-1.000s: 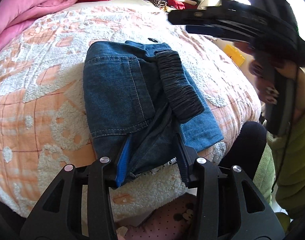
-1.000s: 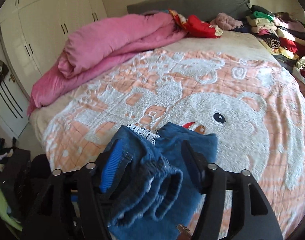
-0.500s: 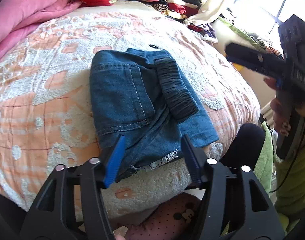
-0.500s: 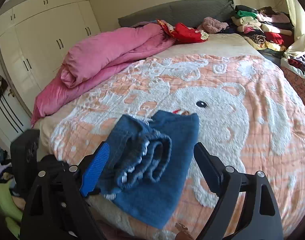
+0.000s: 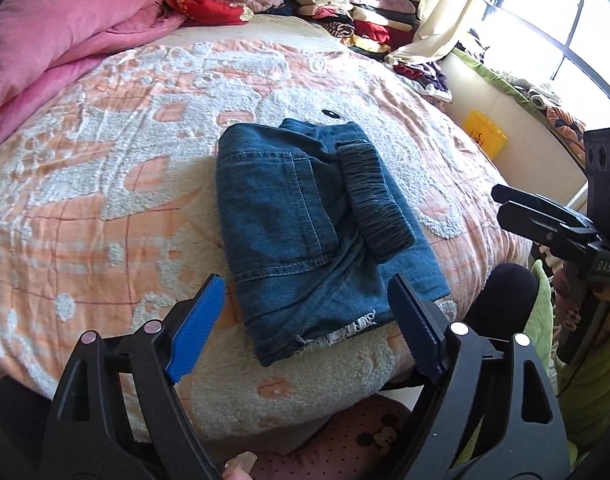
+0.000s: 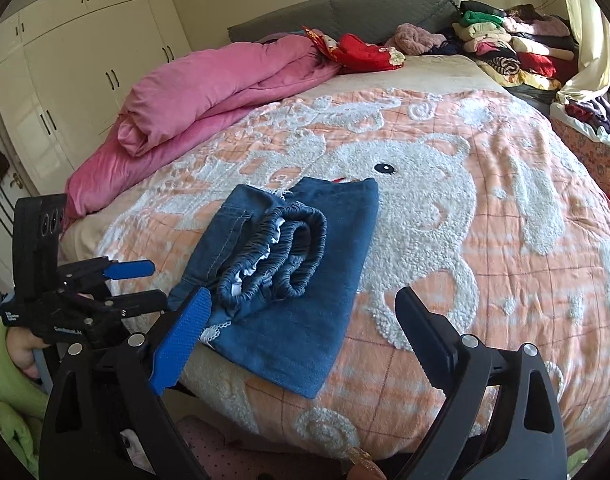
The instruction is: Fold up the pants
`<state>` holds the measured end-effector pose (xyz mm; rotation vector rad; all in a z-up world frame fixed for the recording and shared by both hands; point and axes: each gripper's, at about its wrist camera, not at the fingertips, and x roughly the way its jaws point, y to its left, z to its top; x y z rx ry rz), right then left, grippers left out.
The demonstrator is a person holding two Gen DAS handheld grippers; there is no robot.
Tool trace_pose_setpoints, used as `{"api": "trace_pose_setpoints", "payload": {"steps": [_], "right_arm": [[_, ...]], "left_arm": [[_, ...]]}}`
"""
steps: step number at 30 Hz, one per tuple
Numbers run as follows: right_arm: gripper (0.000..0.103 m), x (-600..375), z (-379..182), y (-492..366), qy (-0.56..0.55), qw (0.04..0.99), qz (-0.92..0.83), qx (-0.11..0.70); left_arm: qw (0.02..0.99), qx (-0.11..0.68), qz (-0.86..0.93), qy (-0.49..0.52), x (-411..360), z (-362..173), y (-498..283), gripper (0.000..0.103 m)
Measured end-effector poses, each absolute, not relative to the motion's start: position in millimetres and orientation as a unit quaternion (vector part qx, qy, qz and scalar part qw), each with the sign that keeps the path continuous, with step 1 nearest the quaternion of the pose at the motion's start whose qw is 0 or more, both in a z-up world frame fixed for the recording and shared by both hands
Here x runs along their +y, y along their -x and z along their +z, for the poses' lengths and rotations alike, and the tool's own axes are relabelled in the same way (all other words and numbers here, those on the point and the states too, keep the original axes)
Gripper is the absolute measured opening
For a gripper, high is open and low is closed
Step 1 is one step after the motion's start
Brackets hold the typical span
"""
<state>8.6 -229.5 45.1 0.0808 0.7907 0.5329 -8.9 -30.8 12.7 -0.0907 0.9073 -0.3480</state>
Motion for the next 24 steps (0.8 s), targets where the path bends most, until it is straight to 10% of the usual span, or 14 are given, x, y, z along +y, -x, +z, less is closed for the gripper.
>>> {"api": "trace_pose_setpoints", "payload": {"steps": [11,14,17,24], "right_arm": [[0.093,-190.2,48.1,6.3,0.005,0.872,0.313,0.376],[0.092,-170.2,43.7,10.6,0.040,0.861,0.335,0.380],[0.080,-144.4,37.8,15.6,0.080,0.846,0.362,0.383],[0.059,-81.8,19.8,20.6,0.211,0.807,0.415,0.363]], "left_arm": [[0.894,0.425,-0.127,0.060,2.4,21.7,-8.3,0.082],[0.892,0.429,-0.130,0.064,10.3,24.9,-23.3,0.049],[0.883,0.439,-0.148,0.071,6.9,24.3,-40.4,0.036],[0.862,0.474,-0.173,0.056,-17.8,2.7,-76.2,0.036]]}}
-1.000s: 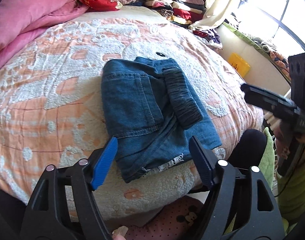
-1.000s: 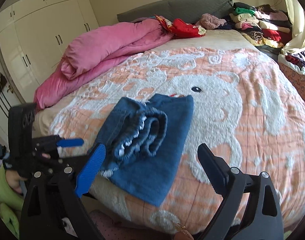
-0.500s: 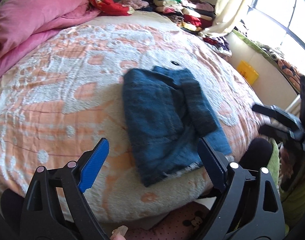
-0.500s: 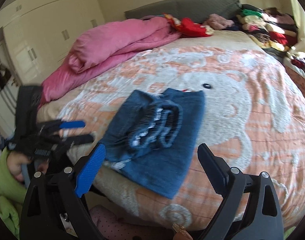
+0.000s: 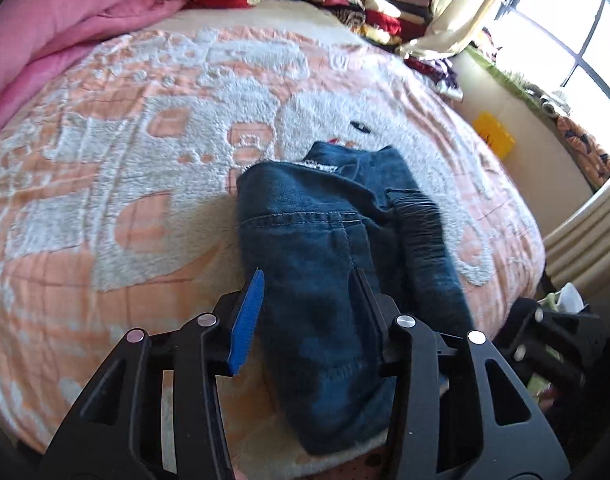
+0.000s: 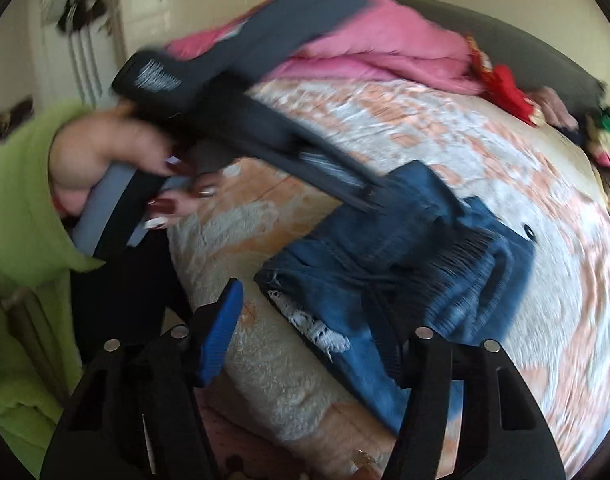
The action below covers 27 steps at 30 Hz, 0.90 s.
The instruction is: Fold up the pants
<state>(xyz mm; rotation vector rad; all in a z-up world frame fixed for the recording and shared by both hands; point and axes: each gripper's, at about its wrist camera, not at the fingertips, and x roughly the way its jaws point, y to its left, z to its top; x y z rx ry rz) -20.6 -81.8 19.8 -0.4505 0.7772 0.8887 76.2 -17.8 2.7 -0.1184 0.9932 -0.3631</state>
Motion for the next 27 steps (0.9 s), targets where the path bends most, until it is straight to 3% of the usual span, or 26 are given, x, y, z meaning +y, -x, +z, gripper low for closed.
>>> {"api": "trace_pose_setpoints", "payload": {"steps": [3,4,5,6,9,16,22,27], "right_arm": [[0.055,-66.2,6.9,14.2,0.255,0.802,0.404,0.360],[0.048,-62.1,2.0,10.1,0.266,0.802,0.396,0.358],[0.025,-60.0,-2.3,6.2,0.267,0.799,0.398,0.365],[0.017,-59.6,-4.9,3.6,0.258,0.792,0.408,0.375],[0.008,-67.0,-2.3,16.9,0.258,0.778,0.431,0.377],[0.010,-87.5,-23.2,16.8,0.216,0.782,0.416,0.411],[0.014,-103.3,4.8,22.8,0.178,0.798,0.416,0.397],[0.028,-123.8,34.7,26.7,0.137,0.820,0.409,0.376]], "left_arm": [[0.857,0.486,-0.167,0.049,-22.8,-8.5,-88.3,0.036],[0.856,0.489,-0.164,0.048,-23.7,-12.2,-91.2,0.036],[0.856,0.489,-0.162,0.048,-24.0,-13.8,-92.5,0.036],[0.856,0.489,-0.162,0.048,-24.1,-15.3,-93.0,0.036],[0.857,0.487,-0.161,0.049,-23.5,-16.5,-92.6,0.036],[0.865,0.475,-0.156,0.049,-26.3,-16.9,-88.3,0.037],[0.874,0.459,-0.152,0.045,-26.1,-4.1,-77.3,0.039],[0.882,0.444,-0.152,0.045,-26.3,8.2,-67.3,0.047]]}}
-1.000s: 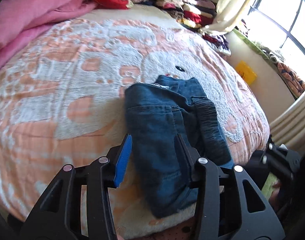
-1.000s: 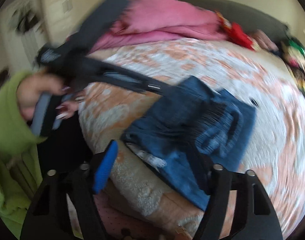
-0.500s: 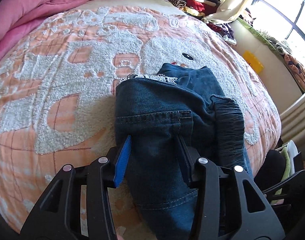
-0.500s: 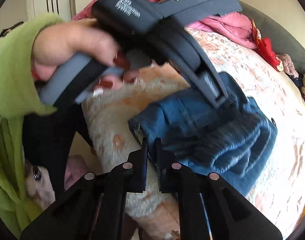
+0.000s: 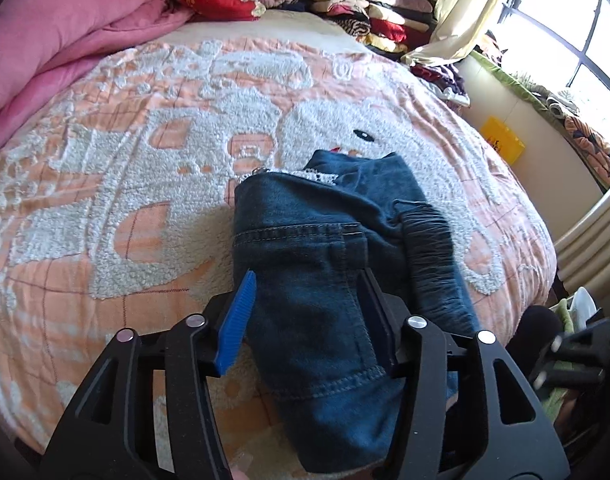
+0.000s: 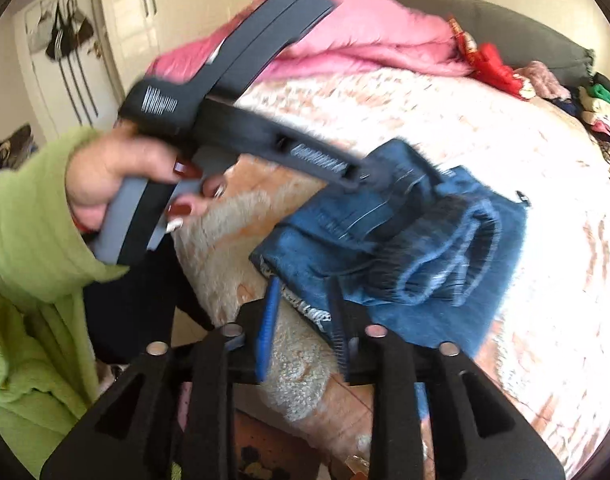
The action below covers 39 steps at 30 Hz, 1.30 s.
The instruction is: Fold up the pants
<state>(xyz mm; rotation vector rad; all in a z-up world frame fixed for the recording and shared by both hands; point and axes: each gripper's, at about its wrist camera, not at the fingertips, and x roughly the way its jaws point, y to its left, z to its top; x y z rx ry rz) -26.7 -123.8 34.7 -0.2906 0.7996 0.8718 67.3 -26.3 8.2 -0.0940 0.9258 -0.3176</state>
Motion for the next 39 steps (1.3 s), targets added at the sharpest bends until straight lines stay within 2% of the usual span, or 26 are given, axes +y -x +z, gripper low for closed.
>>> {"api": "trace_pose_setpoints", "payload": {"steps": [1,5,13,18,39], "right_arm": [[0.029,-130.3,42.6,26.3,0.128,0.827,0.404,0.370],[0.048,-151.0,58.2,21.6,0.102,0.848,0.379,0.355],[0.068,-189.2,72.0,8.3,0.050,0.884,0.316,0.340],[0.068,-201.4,65.1,-7.7,0.026,0.896,0.275,0.348],[0.068,-203.3,-22.0,-93.4,-0.024,0.854,0.205,0.479]], "left_arm": [[0.883,0.442,-0.152,0.043,-26.4,10.3,-65.2,0.050],[0.889,0.431,-0.151,0.040,-26.6,20.7,-56.5,0.056],[0.898,0.414,-0.147,0.030,-25.4,34.2,-45.0,0.065],[0.900,0.412,-0.143,0.026,-25.7,32.2,-44.2,0.071],[0.878,0.458,-0.133,0.037,-26.9,-19.8,-68.0,0.072]]}}
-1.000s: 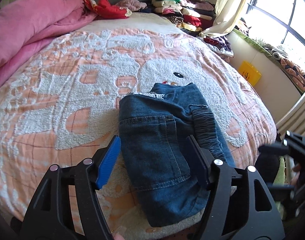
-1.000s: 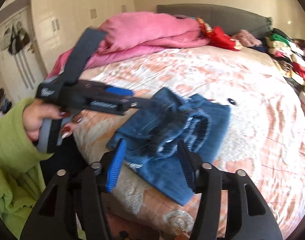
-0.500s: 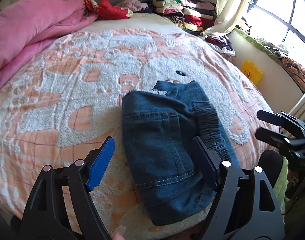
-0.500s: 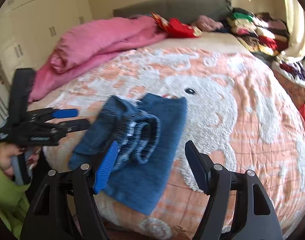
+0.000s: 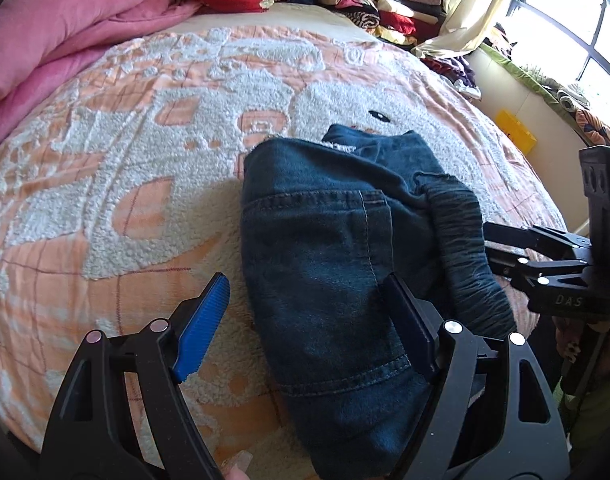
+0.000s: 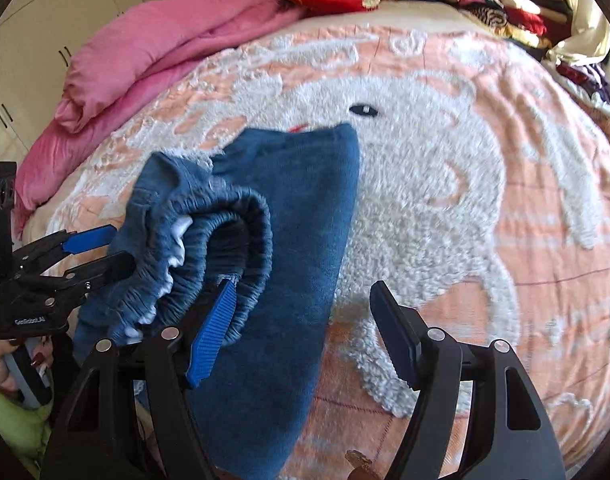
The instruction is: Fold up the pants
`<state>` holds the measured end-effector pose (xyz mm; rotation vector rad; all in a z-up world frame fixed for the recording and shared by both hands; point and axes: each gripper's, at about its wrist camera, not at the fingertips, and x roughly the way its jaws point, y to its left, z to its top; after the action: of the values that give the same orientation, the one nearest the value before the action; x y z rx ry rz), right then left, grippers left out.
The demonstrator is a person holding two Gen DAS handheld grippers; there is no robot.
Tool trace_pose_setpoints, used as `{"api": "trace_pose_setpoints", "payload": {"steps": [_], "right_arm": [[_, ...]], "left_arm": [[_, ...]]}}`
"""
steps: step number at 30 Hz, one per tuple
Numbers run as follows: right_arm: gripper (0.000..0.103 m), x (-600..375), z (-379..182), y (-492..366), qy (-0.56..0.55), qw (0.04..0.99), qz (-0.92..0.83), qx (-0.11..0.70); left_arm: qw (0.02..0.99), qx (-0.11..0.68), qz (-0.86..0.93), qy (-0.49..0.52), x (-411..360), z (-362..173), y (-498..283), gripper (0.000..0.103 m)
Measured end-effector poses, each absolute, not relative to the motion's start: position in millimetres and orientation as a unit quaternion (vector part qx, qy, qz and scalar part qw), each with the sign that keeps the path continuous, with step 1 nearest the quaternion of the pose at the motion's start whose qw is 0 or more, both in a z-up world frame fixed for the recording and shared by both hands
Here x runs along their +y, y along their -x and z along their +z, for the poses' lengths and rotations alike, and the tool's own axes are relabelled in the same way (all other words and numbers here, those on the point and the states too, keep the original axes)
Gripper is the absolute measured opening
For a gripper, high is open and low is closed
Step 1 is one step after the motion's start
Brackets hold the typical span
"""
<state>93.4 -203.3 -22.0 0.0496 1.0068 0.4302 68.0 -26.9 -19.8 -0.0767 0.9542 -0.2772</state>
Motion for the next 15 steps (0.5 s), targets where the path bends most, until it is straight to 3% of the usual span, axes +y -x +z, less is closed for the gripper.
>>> {"api": "trace_pose_setpoints", "payload": {"steps": [12,15], "right_arm": [[0.070,-207.4,-32.6,-103.4,-0.054,0.847,0.220,0.480],[0.067,-206.8,-34.8,-106.8,-0.063,0.847,0.227,0.476]], "left_arm": [[0.870,0.466,-0.150,0.062,-31.4,-34.3,-77.3,0.072],[0.868,0.468,-0.156,0.060,-33.8,-35.3,-79.1,0.064]]}}
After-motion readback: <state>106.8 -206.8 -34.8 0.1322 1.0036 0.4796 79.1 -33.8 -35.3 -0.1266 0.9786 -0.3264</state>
